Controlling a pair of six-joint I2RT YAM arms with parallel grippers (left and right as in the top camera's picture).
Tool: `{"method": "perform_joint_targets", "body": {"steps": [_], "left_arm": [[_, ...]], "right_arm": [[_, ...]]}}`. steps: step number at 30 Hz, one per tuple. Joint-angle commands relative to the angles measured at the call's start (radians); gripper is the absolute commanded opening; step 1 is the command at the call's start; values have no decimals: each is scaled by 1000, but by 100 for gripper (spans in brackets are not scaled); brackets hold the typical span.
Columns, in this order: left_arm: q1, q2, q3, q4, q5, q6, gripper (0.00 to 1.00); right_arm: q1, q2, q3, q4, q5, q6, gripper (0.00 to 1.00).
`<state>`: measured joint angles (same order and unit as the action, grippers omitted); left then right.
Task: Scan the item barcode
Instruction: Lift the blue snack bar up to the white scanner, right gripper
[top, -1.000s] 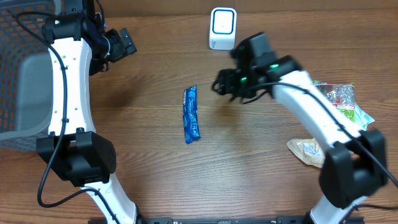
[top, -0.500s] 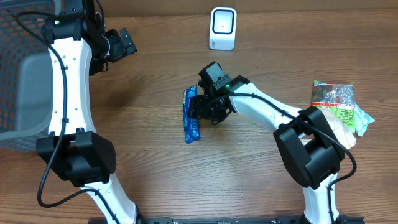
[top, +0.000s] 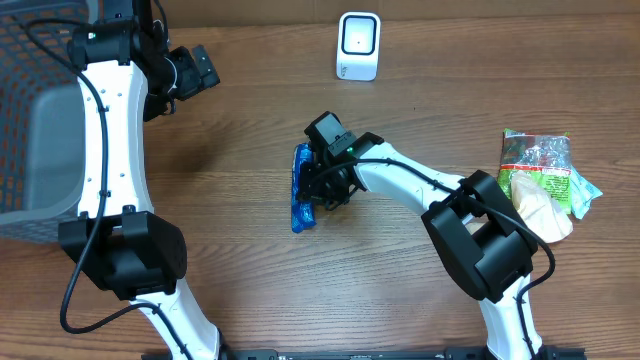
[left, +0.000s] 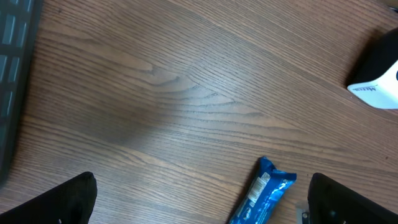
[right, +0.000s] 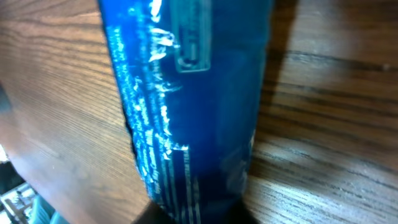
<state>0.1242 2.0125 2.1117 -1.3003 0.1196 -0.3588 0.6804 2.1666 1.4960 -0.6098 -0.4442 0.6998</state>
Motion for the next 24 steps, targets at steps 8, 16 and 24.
{"method": "perform_joint_targets", "body": {"steps": [8, 16, 24], "left_arm": [[-3, 3, -3, 3, 3, 23, 100], [-3, 3, -3, 3, 3, 23, 100], [-3, 3, -3, 3, 3, 22, 100]], "right_arm": [[-141, -84, 47, -7, -459, -360, 4], [-309, -335, 47, -49, -702, -605, 4], [-439, -552, 50, -37, -703, -595, 4]]}}
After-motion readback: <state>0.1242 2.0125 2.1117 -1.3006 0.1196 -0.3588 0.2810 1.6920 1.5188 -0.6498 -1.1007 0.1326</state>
